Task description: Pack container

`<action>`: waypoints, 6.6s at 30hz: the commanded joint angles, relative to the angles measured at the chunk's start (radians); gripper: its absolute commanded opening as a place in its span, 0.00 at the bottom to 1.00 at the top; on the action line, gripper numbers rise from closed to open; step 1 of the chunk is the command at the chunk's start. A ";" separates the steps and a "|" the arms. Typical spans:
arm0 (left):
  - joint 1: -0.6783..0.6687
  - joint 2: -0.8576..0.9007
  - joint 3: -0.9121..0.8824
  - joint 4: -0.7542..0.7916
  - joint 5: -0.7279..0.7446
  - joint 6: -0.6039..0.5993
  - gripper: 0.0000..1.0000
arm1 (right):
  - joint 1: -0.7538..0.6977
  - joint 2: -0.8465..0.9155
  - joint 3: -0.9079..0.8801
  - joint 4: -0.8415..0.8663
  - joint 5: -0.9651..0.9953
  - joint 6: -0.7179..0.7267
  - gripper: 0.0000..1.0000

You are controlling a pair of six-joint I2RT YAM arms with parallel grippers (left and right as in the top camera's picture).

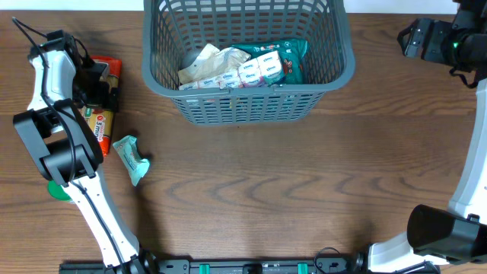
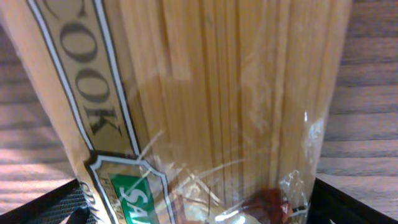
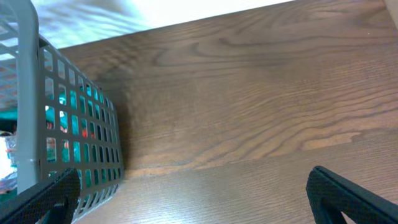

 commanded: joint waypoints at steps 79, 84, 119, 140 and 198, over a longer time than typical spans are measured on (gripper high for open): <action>-0.661 -0.685 0.057 0.380 -0.029 0.305 0.81 | -0.004 0.010 -0.004 -0.036 0.014 -0.079 0.99; -0.549 -0.837 0.057 0.257 -0.101 -0.036 0.99 | -0.004 0.010 -0.004 -0.035 0.014 -0.087 0.99; -0.219 -1.010 -1.052 0.294 0.022 -0.799 0.98 | -0.003 0.010 -0.004 -0.061 0.014 -0.101 0.99; -0.130 -0.883 -1.210 0.516 0.063 -0.783 0.98 | -0.004 0.019 -0.004 -0.079 0.014 -0.101 0.99; -0.130 -1.094 -0.822 0.329 0.137 -0.738 0.06 | -0.004 0.019 -0.004 -0.109 0.014 -0.106 0.99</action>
